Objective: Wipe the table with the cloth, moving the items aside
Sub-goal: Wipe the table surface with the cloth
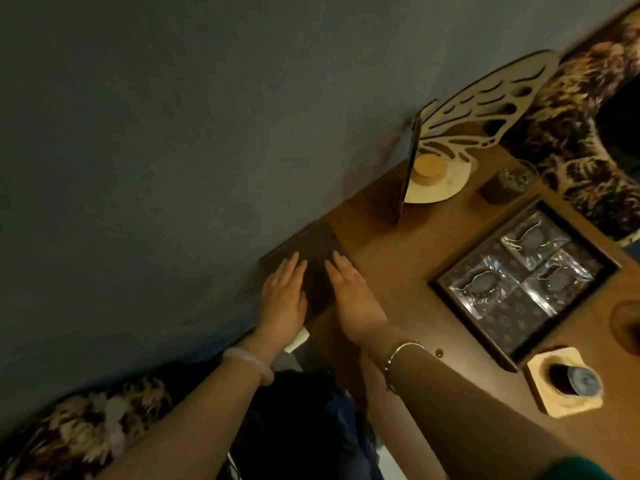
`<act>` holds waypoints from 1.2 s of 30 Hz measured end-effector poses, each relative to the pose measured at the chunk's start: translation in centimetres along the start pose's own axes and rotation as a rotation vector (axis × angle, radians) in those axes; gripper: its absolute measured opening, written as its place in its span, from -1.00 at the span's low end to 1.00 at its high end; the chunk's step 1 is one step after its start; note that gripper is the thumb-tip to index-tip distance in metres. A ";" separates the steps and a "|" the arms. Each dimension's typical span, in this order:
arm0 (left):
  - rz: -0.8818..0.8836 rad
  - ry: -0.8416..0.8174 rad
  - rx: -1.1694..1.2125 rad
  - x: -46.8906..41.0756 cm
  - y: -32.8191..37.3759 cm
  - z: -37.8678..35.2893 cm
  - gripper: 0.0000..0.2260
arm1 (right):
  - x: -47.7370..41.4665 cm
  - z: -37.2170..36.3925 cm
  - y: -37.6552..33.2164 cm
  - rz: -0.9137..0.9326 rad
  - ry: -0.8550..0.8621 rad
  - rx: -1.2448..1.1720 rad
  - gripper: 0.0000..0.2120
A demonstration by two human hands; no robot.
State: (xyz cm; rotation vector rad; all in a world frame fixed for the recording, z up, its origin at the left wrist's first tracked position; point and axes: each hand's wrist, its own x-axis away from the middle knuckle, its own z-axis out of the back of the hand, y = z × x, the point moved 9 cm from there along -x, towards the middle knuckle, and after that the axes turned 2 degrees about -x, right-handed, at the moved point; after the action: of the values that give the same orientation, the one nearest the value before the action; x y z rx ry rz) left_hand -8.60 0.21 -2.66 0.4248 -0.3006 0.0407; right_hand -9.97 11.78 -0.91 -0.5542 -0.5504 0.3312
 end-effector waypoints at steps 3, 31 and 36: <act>0.026 -0.046 -0.118 -1.0 -2.0 -2.2 -0.48 | -2.8 -1.9 0.8 0.001 -0.052 0.036 -0.26; -0.301 -0.185 -0.257 -8.7 4.9 -5.3 -0.44 | -5.9 1.1 8.7 -0.167 0.084 0.126 -0.29; -0.112 -0.143 -0.215 -2.8 1.7 -6.1 -0.40 | -3.8 -3.4 5.6 -0.088 -0.026 0.124 -0.20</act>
State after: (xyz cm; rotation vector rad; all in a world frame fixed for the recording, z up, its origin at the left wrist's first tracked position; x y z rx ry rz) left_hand -9.78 4.33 -8.08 0.2305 -0.4174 -0.1310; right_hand -11.91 13.25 -8.13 -0.4048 -0.5735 0.2871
